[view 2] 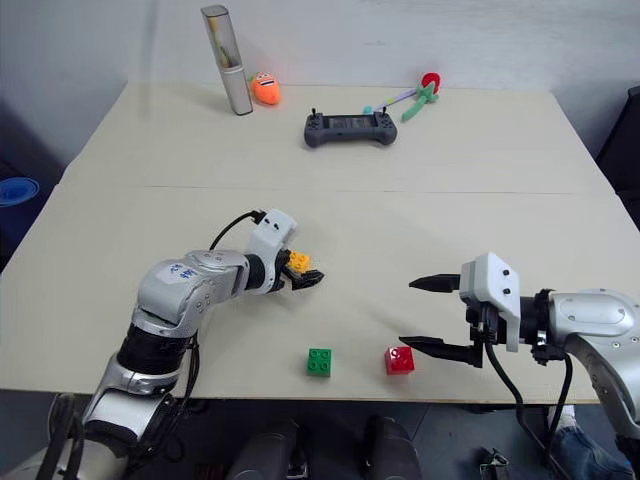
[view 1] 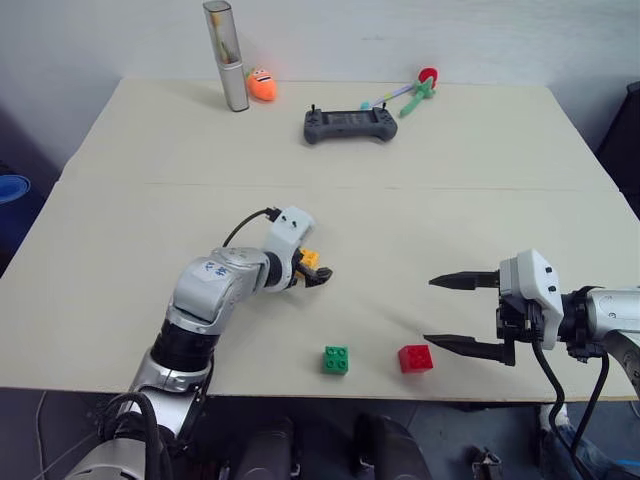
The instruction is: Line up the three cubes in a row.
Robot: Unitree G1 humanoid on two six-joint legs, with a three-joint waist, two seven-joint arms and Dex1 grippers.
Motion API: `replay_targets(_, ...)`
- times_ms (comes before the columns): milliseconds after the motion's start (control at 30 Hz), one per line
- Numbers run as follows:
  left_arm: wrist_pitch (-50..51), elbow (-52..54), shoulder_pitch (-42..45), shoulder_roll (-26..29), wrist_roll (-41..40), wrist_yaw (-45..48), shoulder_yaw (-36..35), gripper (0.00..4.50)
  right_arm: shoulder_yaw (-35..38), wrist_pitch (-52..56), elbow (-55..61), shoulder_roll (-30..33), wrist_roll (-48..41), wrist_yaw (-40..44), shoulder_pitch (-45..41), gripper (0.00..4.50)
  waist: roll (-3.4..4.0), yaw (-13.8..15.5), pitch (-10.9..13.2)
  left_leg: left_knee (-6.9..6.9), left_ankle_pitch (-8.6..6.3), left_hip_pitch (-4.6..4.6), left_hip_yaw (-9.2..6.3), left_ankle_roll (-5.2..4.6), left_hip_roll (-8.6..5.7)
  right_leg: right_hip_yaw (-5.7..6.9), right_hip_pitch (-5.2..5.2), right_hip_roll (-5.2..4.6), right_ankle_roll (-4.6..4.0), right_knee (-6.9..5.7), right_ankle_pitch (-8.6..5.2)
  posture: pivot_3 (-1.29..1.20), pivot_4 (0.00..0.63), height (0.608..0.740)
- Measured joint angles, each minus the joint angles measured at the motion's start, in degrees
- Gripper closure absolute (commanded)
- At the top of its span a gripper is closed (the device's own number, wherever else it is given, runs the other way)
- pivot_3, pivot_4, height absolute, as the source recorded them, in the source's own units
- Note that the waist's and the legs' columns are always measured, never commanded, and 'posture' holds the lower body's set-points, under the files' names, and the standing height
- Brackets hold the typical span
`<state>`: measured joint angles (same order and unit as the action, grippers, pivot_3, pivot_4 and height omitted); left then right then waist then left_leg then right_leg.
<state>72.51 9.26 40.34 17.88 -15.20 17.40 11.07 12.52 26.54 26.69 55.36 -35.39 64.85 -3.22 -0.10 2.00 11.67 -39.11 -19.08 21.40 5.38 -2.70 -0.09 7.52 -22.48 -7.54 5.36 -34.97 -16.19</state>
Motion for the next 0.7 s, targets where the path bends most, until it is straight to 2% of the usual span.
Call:
replay_targets(33,0.21,-0.04,0.10,-0.08,0.03,-0.25,0.07,0.38,0.00,0.00,0.00,0.00,0.00,-0.08,-0.08,0.00,0.00,0.02,0.00,0.00,0.00,-0.02,0.00,0.00,0.00,-0.01,0.01,0.00,0.00,0.00,0.00,0.00,0.150,0.740)
replay_targets(133,0.56,-0.09,0.10,-0.11,0.41,-0.89,-0.07,1.11,-0.07,-0.01,0.00,-0.03,0.02,-0.25,-0.31,0.00,0.00,0.01,0.00,0.00,0.01,-0.03,-0.01,0.02,0.00,-0.01,0.01,0.00,0.00,0.00,0.00,0.00,0.150,0.740)
replay_targets(267,1.31,0.04,-0.07,0.25,0.45,-0.99,-1.05,2.48,-0.60,-0.10,-0.01,-0.81,0.11,-0.61,-0.55,0.00,0.00,0.01,0.00,0.00,0.01,-0.02,-0.01,0.03,0.00,-0.01,0.01,0.00,0.00,0.00,0.00,0.00,0.150,0.740)
replay_targets(300,1.33,0.13,-0.16,0.44,0.44,-0.96,-1.07,2.63,-0.84,-0.10,-0.01,-0.82,0.13,-0.63,-0.55,0.00,0.00,0.01,0.00,0.00,0.01,-0.02,-0.01,0.03,0.00,-0.01,0.01,0.00,0.00,0.00,0.00,0.00,0.150,0.740)
replay_targets(333,1.36,0.36,-0.21,0.72,0.40,-0.79,-1.07,2.98,-0.95,-0.10,-0.01,-0.86,0.14,-0.65,-0.57,0.00,0.00,0.02,0.00,0.00,0.01,-0.02,-0.01,0.03,0.00,0.00,0.01,0.00,0.00,0.00,0.00,0.00,0.150,0.740)
replay_targets(433,1.07,1.15,-0.82,3.35,-0.17,1.17,-0.90,2.97,-0.98,-0.15,-0.03,-0.86,0.15,-0.64,-1.09,0.00,0.00,-0.01,0.00,0.00,0.02,-0.02,-0.01,0.04,0.01,0.00,0.00,0.01,0.00,0.00,0.00,0.00,0.150,0.740)
replay_targets(567,-6.36,1.16,-2.81,12.06,-0.61,10.04,0.90,2.97,-1.09,-0.19,-0.11,-0.75,0.17,0.45,-1.10,0.00,0.00,-0.52,0.00,0.04,0.03,-0.02,0.00,0.11,0.04,0.00,-0.06,0.04,-0.03,-0.01,-0.02,0.00,0.150,0.740)
replay_targets(700,-31.68,2.30,-10.73,28.31,-3.55,37.29,0.98,2.97,-1.38,-2.76,-0.29,3.06,1.30,6.72,0.76,0.00,0.01,-0.81,0.00,0.05,-0.04,0.01,0.07,0.22,0.11,0.01,-0.16,0.06,-0.17,0.07,-0.10,0.00,0.150,0.740)
